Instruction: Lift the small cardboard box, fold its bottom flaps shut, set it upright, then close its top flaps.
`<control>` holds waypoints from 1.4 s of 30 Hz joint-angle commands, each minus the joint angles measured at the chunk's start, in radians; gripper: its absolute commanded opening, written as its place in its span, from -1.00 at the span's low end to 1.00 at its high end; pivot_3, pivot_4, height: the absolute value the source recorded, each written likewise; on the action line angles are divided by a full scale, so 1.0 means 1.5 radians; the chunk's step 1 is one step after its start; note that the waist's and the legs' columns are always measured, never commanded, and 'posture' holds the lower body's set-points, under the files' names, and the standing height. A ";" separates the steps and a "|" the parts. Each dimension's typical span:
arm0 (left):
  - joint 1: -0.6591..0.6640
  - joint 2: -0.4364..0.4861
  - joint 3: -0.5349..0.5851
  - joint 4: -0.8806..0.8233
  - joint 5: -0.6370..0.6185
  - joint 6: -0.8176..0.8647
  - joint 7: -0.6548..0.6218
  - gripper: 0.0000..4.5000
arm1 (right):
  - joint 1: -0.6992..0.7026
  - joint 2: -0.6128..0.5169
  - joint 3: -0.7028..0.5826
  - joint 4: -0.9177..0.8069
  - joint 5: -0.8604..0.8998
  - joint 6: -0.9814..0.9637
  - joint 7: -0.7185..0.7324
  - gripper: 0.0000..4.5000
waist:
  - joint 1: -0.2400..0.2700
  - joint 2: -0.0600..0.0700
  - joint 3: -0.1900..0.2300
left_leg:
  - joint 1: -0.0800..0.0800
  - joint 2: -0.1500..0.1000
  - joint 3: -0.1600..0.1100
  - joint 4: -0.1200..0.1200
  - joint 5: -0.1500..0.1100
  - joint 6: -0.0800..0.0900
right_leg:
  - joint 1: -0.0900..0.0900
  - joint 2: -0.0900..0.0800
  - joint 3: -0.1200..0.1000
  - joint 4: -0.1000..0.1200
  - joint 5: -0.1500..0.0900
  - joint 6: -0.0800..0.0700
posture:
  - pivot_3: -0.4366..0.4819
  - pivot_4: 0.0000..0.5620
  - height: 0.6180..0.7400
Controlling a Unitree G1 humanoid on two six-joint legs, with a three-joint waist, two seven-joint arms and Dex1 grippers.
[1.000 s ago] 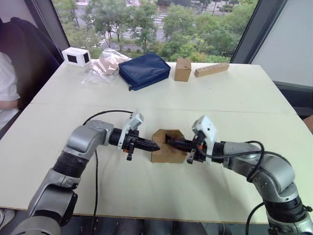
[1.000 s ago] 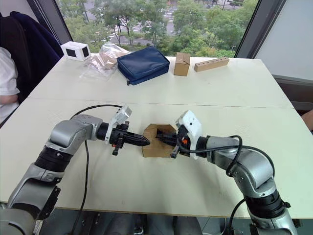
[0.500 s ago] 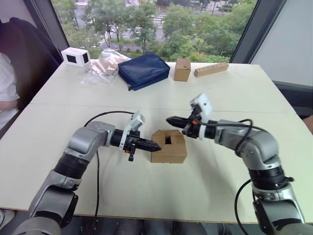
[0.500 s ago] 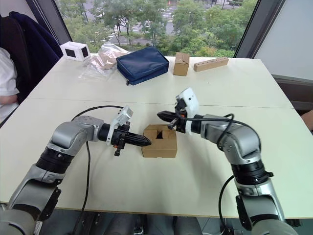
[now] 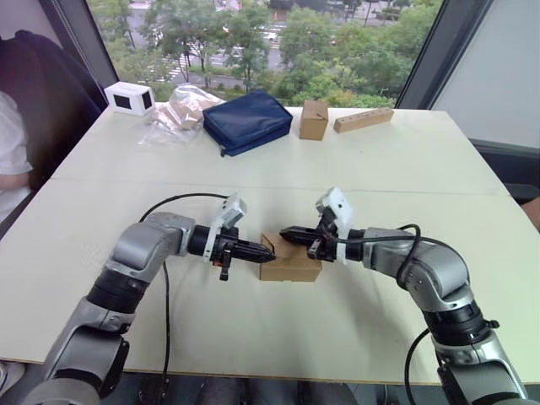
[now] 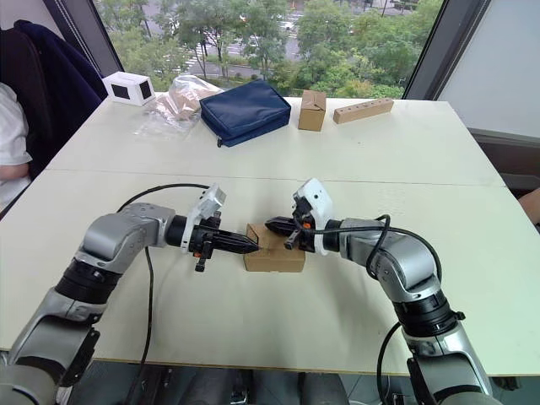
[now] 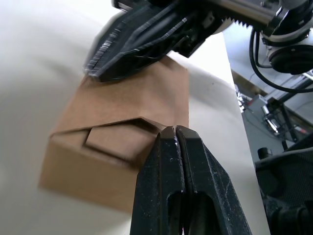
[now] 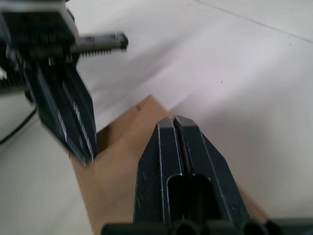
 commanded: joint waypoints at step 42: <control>-0.145 -0.164 -0.031 0.214 0.090 -0.129 -0.006 -1.00 | 0.035 -0.043 -0.040 -0.218 0.085 0.208 -0.088 -1.00 | 0.004 0.000 0.000 | 0.000 0.000 0.000 0.000 0.000 0.000 | 0.000 0.000 0.000 0.000 0.000 0.000 | -0.05 -0.47 1.00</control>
